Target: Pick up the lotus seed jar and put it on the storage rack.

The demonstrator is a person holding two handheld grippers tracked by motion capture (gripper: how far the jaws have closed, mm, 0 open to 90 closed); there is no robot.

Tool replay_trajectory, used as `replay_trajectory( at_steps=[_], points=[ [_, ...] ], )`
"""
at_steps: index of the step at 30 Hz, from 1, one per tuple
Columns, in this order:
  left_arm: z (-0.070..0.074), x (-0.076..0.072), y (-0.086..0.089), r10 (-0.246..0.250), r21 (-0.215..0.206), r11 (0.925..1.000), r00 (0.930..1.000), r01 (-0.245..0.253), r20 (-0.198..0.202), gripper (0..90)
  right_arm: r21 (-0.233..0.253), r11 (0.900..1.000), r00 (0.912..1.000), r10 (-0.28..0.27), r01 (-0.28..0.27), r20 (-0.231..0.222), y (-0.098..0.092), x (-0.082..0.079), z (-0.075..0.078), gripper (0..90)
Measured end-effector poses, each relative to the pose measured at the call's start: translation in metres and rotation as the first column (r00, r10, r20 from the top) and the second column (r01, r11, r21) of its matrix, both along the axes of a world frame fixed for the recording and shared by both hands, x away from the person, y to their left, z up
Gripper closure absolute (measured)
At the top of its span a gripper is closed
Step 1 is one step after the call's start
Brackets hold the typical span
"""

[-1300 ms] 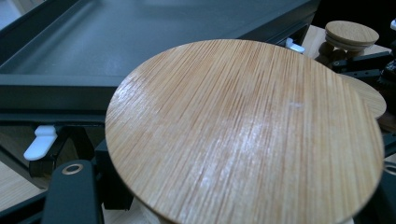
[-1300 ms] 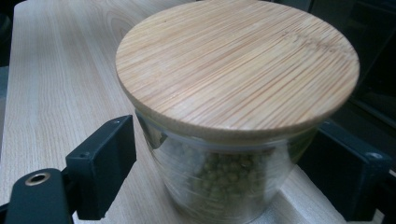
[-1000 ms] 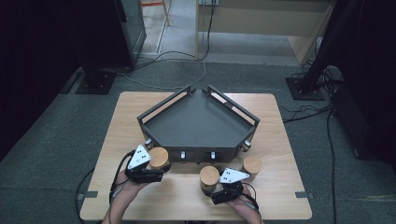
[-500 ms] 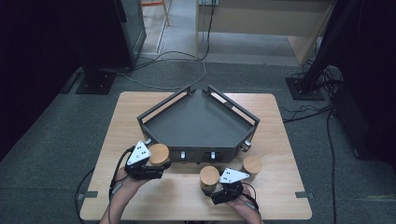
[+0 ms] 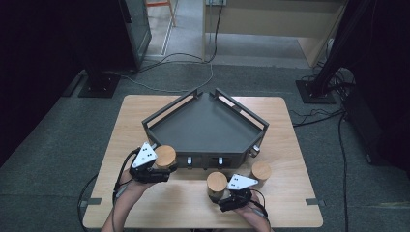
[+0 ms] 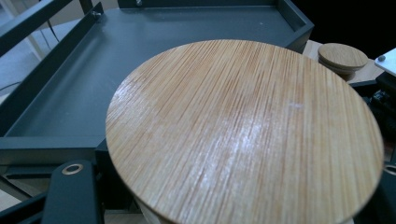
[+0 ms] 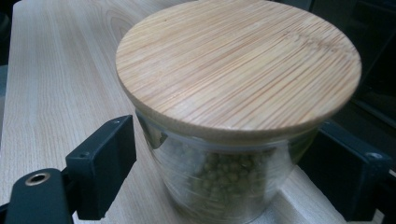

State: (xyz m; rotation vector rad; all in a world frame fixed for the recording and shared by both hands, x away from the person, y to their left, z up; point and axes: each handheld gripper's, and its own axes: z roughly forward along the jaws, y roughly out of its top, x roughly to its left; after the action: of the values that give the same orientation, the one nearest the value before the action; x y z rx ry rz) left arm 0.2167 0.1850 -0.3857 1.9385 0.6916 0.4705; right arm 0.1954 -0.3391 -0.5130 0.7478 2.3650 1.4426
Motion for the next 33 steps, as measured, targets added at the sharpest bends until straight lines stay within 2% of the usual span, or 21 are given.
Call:
replay_trajectory(
  at_steps=[11,16,33],
  points=[
    [0.006,0.002,-0.002,0.002,-0.003,1.0,1.0,-0.002,0.003,25.0,-0.002,1.0,1.0,0.0,0.0,0.003,0.0,0.0,0.0,13.2],
    [0.009,0.004,0.0,-0.007,-0.022,0.9997,1.0,0.007,-0.004,25.0,-0.001,1.0,1.0,-0.001,0.001,0.002,0.0,0.0,0.0,13.2],
    [0.021,0.009,-0.006,-0.01,-0.01,0.9999,0.9998,0.01,0.015,25.0,-0.004,1.0,1.0,0.0,0.0,0.004,0.0,0.0,0.0,13.2]
  ],
)
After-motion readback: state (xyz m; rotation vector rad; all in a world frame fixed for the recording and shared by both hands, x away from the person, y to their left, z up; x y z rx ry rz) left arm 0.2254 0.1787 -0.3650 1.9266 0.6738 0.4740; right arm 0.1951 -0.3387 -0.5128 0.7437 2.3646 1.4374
